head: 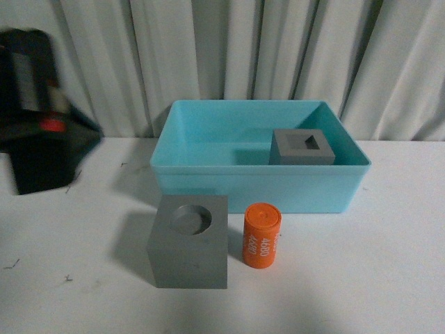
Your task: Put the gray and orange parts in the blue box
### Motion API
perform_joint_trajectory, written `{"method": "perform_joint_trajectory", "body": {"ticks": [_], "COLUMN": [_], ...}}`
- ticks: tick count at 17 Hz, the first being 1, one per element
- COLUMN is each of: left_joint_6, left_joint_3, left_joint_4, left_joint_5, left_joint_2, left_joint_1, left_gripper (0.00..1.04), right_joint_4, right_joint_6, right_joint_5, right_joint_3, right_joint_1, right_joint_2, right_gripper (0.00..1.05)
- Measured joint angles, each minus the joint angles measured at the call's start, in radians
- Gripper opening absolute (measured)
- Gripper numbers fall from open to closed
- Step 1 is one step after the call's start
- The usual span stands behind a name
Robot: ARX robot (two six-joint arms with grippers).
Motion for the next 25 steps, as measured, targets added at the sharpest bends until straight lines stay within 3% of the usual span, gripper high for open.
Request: {"method": "perform_joint_trajectory", "body": {"ticks": [4, 8, 25], "left_joint_6": [0.046, 0.144, 0.221], "left_joint_3": [0.145, 0.252, 0.276], "left_joint_4": [0.120, 0.214, 0.245], "left_joint_5": [0.041, 0.101, 0.143], "left_joint_2": [0.338, 0.664, 0.782], "left_joint_1": [-0.061, -0.025, 0.060], "left_gripper": [0.98, 0.98, 0.98], "right_joint_4": [0.000, 0.000, 0.000], "right_joint_6": [0.000, 0.000, 0.000], "right_joint_5": [0.000, 0.000, 0.000], "right_joint_3": [0.000, 0.000, 0.000], "right_joint_1": [0.000, 0.000, 0.000], "right_joint_2": [0.000, 0.000, 0.000], "right_gripper": [0.98, 0.98, 0.98]}}
